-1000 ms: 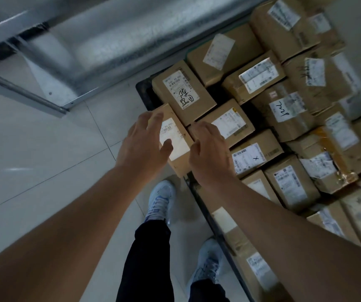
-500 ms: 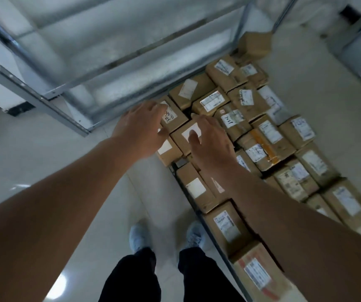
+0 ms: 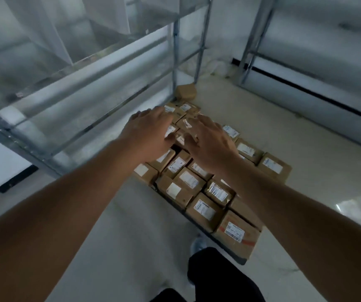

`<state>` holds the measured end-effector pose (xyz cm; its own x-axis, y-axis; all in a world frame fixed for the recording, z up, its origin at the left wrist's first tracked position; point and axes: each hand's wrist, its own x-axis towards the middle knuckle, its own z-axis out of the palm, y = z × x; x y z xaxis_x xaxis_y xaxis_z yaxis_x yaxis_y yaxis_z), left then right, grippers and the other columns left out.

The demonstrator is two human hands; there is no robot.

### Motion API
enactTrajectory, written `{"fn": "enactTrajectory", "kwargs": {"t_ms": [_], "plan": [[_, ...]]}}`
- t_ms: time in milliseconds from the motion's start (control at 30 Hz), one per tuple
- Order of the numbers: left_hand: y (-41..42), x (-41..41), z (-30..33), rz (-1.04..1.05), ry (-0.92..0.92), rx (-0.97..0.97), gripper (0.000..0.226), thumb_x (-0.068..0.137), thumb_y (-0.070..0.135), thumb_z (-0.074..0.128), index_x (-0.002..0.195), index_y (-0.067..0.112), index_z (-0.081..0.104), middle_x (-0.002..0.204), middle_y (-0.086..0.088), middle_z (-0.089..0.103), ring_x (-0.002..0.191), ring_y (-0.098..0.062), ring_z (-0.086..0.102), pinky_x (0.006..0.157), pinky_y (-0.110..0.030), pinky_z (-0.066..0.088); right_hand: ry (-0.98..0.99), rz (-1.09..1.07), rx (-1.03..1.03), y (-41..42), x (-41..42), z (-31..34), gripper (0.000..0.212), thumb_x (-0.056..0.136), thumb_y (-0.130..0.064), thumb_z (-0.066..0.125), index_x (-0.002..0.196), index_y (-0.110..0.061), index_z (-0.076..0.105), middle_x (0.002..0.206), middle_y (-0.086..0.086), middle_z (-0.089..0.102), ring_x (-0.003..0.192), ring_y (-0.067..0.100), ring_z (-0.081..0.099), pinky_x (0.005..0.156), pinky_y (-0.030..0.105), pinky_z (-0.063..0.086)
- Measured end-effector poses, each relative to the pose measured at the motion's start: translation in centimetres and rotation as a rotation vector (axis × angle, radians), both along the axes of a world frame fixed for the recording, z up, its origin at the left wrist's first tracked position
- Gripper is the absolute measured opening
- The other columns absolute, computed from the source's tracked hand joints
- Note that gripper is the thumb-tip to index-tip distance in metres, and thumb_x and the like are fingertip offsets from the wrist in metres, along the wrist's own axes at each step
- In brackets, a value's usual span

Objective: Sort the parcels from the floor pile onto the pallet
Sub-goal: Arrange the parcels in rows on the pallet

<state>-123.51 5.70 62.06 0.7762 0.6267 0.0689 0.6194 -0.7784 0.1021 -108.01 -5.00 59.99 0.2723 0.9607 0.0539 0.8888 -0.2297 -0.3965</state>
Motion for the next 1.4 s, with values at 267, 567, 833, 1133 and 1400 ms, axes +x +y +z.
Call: {"fn": "enactTrajectory", "kwargs": {"t_ms": [267, 567, 833, 1133, 1400], "plan": [[-9.0, 7.7, 10.2, -0.174, -0.025, 0.093, 0.057, 0.096, 0.050, 0.055, 0.145, 0.024, 0.045, 0.147, -0.002, 0.049, 0.128, -0.028, 0.054, 0.101, -0.046, 0.045, -0.114, -0.120, 0.075, -11.4, 7.1, 9.2, 0.056, 0.108, -0.052, 0.042, 0.159, -0.028, 0.039, 0.166, 0.002, 0.036, 0.149, 0.029, 0.039, 0.118, 0.046, 0.034], [-21.0, 26.4, 13.1, -0.282, -0.078, 0.150, 0.058, 0.103, 0.051, 0.047, 0.153, 0.022, 0.039, 0.149, -0.005, 0.047, 0.126, -0.029, 0.055, 0.096, -0.043, 0.048, -0.168, -0.248, 0.072, -25.3, 22.7, 13.1, 0.063, 0.106, -0.059, 0.038, 0.161, -0.029, 0.033, 0.169, 0.001, 0.030, 0.152, 0.028, 0.034, 0.120, 0.045, 0.031], [-30.7, 43.9, 16.3, -0.311, -0.143, 0.153, 0.058, 0.102, 0.055, 0.041, 0.152, 0.025, 0.038, 0.151, -0.001, 0.044, 0.131, -0.024, 0.051, 0.100, -0.042, 0.046, -0.207, -0.281, 0.021, -36.3, 40.1, 17.1, 0.064, 0.107, -0.058, 0.036, 0.164, -0.030, 0.028, 0.173, 0.000, 0.022, 0.157, 0.026, 0.025, 0.124, 0.044, 0.025], [-27.8, 61.9, 16.1, -0.280, -0.078, 0.132, 0.059, 0.103, 0.056, 0.041, 0.153, 0.026, 0.036, 0.146, 0.002, 0.047, 0.128, -0.021, 0.052, 0.099, -0.043, 0.049, -0.152, -0.274, 0.010, -34.3, 58.3, 16.0, 0.065, 0.107, -0.061, 0.032, 0.164, -0.030, 0.026, 0.174, -0.001, 0.020, 0.157, 0.024, 0.024, 0.124, 0.042, 0.024], [-20.3, 79.1, 14.3, -0.264, -0.045, 0.081, 0.063, 0.103, 0.057, 0.040, 0.157, 0.026, 0.031, 0.153, 0.000, 0.043, 0.134, -0.023, 0.050, 0.103, -0.042, 0.046, -0.138, -0.250, -0.048, -25.9, 74.9, 14.7, 0.068, 0.106, -0.062, 0.033, 0.165, -0.029, 0.023, 0.175, 0.001, 0.016, 0.159, 0.026, 0.018, 0.127, 0.044, 0.018]]}}
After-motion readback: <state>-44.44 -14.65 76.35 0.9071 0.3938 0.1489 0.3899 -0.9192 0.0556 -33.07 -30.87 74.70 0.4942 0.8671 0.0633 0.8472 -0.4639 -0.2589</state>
